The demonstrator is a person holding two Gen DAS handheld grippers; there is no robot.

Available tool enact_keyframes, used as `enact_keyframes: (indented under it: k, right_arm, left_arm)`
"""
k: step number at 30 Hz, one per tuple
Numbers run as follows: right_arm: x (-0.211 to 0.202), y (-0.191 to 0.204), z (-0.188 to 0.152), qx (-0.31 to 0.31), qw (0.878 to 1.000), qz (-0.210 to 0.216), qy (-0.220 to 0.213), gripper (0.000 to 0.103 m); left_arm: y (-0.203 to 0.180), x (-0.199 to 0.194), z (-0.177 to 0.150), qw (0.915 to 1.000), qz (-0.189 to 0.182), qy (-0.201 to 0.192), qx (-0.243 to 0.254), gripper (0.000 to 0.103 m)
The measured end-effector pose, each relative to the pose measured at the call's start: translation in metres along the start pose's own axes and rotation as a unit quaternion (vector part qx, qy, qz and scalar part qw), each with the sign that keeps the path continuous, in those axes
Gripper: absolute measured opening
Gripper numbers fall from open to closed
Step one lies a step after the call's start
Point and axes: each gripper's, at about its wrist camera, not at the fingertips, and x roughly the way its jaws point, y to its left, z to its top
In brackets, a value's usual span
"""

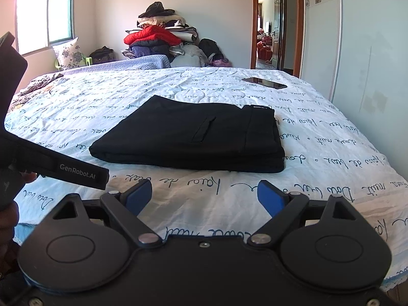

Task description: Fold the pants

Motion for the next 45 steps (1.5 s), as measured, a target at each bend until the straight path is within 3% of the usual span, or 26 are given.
enact_keyframes:
  k: [36,45]
  right_arm:
    - [-0.0012,-0.0027,-0.0029,0.004,1.000,0.002,0.000,0.090]
    - [0.0003,-0.0040,-0.0015,0.004,1.000,0.002,0.002,0.090]
  left_arm:
    - [-0.0013,0.0001,-0.0014,1.0000,0.004,0.000,0.004,0.093]
    - [-0.0038,-0.0086,0.0000,0.9993,0.013,-0.032,0.017,0.093]
